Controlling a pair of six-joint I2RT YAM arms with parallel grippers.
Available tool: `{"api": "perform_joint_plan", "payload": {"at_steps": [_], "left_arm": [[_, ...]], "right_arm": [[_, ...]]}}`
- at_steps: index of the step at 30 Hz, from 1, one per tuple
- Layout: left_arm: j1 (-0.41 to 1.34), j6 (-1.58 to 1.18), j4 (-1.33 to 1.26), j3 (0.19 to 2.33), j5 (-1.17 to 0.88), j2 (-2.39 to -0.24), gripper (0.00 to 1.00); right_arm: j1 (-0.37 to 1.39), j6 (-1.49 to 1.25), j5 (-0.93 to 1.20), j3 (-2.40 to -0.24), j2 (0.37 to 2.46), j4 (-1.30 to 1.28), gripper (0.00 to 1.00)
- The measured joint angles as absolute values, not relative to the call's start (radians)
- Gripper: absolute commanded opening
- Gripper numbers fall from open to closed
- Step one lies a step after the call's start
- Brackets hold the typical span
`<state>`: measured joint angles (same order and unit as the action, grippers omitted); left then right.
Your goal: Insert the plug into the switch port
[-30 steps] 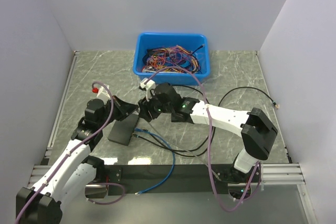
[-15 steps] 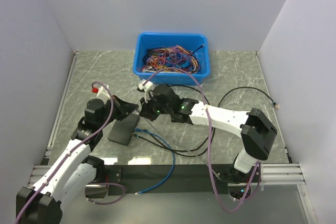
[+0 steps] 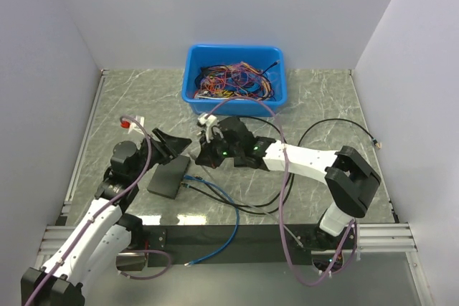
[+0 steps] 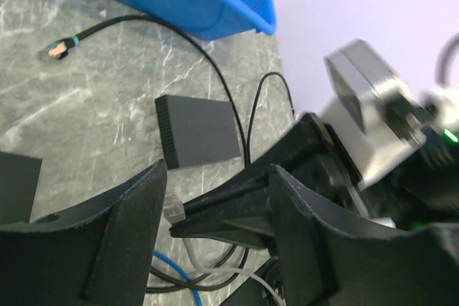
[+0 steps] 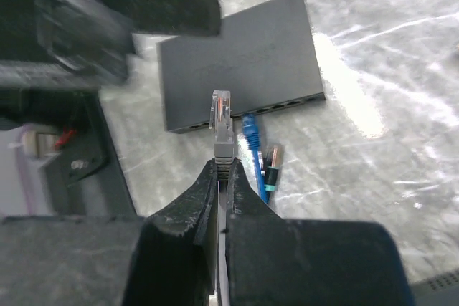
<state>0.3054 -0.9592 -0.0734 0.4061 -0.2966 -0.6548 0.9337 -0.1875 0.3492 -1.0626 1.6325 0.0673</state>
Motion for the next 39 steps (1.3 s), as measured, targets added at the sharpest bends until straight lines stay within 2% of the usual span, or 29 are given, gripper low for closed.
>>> {"api": "perform_joint_plan", "payload": {"at_steps": [6, 13, 26, 34, 39], "left_arm": [[0.306, -0.957, -0.149, 0.363, -0.298, -0.616, 0.6], [0.305, -0.955, -0.225, 0.316, -0.302, -0.571, 0.56], [0.305, -0.955, -0.285, 0.301, -0.329, -0.568, 0.49], [0.305, -0.955, -0.298, 0.286, -0.35, -0.514, 0.54], [0.306, -0.955, -0.323, 0.281, -0.369, -0.497, 0.54]], "right_arm": [[0.81, -0.302, 0.606, -0.973, 1.62, 0.236, 0.0], [0.801, -0.428, 0.814, -0.968, 1.62, 0.42, 0.0], [0.802, -0.524, 0.906, -0.968, 1.627, 0.529, 0.0], [0.802, -0.556, 0.932, -0.968, 1.656, 0.575, 0.0], [0.802, -0.565, 0.932, -0.968, 1.677, 0.58, 0.0]]}}
